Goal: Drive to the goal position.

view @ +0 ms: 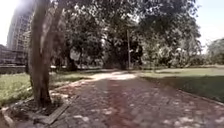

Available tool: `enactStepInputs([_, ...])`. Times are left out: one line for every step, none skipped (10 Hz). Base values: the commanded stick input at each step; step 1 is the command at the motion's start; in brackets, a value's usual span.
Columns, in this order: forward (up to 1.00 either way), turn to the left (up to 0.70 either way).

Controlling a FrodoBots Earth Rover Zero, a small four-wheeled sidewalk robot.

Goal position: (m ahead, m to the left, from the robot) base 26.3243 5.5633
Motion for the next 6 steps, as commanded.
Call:
enactStepInputs([0.70, -0.35])
enactStepInputs([0.70, -0.35])
enactStepInputs([0.70, -0.35])
enactStepInputs([0.70, -0.35])
enactStepInputs([0.70, -0.35])
enactStepInputs([0.70, -0.33])
